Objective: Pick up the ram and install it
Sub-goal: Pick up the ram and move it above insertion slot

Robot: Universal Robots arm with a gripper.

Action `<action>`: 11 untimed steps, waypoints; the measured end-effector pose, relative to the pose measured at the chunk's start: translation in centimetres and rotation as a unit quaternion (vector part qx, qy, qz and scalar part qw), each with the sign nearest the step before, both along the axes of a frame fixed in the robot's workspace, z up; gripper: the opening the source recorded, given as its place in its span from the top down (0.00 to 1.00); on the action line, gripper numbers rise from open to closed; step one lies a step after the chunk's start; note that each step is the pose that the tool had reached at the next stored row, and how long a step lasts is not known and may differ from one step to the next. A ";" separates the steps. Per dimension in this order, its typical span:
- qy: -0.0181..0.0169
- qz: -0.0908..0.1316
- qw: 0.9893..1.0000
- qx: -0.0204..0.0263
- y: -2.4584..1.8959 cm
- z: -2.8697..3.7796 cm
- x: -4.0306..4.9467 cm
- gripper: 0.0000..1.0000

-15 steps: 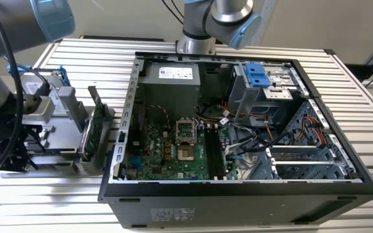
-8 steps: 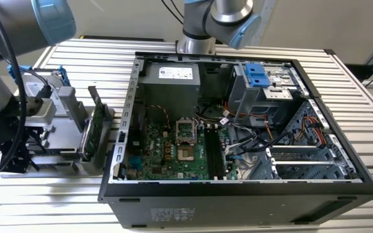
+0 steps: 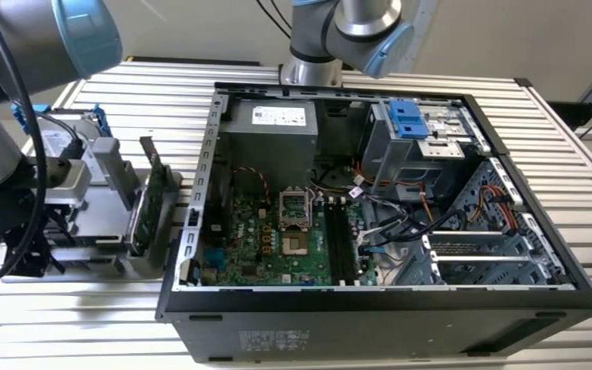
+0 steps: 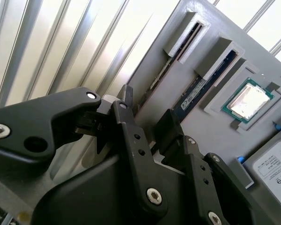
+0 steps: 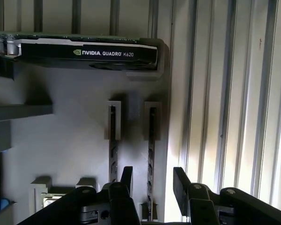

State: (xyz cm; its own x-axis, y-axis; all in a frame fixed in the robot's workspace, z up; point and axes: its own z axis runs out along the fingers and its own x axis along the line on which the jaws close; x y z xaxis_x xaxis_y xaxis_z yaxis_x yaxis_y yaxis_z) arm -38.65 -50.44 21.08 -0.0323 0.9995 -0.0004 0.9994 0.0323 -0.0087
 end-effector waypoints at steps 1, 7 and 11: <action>0.000 0.000 1.000 0.000 0.00 -0.07 0.00 0.00; 0.000 0.002 1.000 0.000 0.01 -0.42 -0.01 0.00; 0.000 0.002 1.000 0.000 0.01 -0.44 0.00 0.00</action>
State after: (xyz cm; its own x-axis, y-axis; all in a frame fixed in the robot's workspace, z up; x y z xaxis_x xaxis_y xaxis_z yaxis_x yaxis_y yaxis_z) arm -38.65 -50.43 20.64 -0.0359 0.9994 -0.0004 0.9993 0.0359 -0.0090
